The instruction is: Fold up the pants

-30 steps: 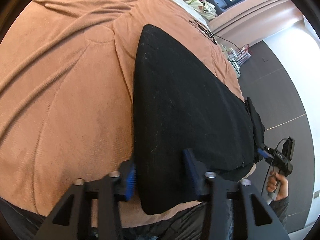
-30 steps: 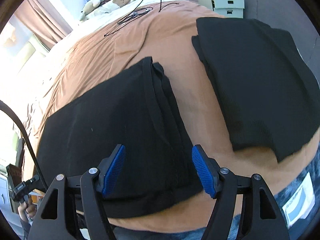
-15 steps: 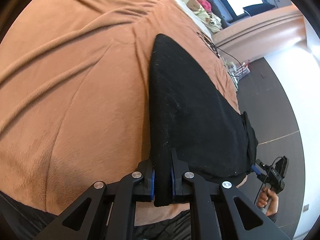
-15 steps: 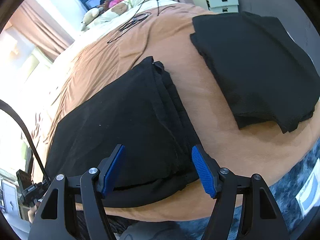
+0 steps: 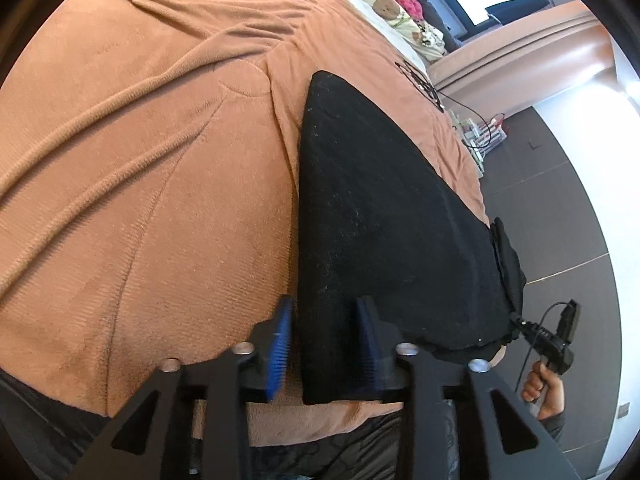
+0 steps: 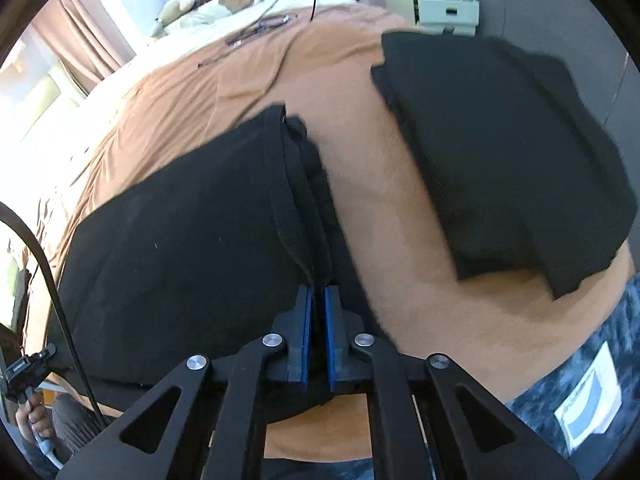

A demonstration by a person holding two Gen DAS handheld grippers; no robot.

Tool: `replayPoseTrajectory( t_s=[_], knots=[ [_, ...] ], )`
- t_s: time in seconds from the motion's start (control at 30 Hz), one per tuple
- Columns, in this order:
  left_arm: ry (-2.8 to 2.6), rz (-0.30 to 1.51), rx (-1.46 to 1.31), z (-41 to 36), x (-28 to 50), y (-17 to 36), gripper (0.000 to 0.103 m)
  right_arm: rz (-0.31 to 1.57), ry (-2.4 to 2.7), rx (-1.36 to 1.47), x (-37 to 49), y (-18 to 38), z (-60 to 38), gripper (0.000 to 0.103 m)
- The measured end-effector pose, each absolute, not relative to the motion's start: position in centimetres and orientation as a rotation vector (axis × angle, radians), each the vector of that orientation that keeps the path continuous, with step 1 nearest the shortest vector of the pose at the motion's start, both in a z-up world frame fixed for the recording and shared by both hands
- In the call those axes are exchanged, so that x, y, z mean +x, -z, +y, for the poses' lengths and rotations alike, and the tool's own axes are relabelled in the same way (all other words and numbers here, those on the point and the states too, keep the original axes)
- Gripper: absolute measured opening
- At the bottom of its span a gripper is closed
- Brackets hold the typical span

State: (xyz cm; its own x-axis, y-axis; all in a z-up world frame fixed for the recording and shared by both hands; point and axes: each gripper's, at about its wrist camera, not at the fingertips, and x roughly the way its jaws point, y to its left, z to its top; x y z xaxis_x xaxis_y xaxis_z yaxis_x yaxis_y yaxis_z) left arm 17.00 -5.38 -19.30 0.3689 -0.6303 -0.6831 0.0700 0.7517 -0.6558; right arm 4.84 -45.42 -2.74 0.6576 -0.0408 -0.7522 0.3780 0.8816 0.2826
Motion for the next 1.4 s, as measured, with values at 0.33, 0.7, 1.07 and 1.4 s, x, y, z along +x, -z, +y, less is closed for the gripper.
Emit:
replayPoseTrajectory(
  t_s=[0.33,0.7,1.07,1.4],
  knots=[
    [0.510,1.123,-0.582,-6.1,17.1,19.1,0.045,0.828,0.293,0.372,4.9,1.5,-45.2,0.000],
    [0.510,1.119,-0.620,-5.8,17.4,19.2,0.061,0.894,0.430,0.382,5.4,5.5,-47.2,0.000],
    [0.531,1.126,-0.681,-5.8,18.1,20.3,0.061,0.773,0.309,0.685,1.3,6.4,-48.5,0.001],
    [0.566,1.128,-0.664,-6.0,20.6,20.0,0.055,0.644,0.158,0.909,-1.2,7.3,-47.8,0.073]
  ],
)
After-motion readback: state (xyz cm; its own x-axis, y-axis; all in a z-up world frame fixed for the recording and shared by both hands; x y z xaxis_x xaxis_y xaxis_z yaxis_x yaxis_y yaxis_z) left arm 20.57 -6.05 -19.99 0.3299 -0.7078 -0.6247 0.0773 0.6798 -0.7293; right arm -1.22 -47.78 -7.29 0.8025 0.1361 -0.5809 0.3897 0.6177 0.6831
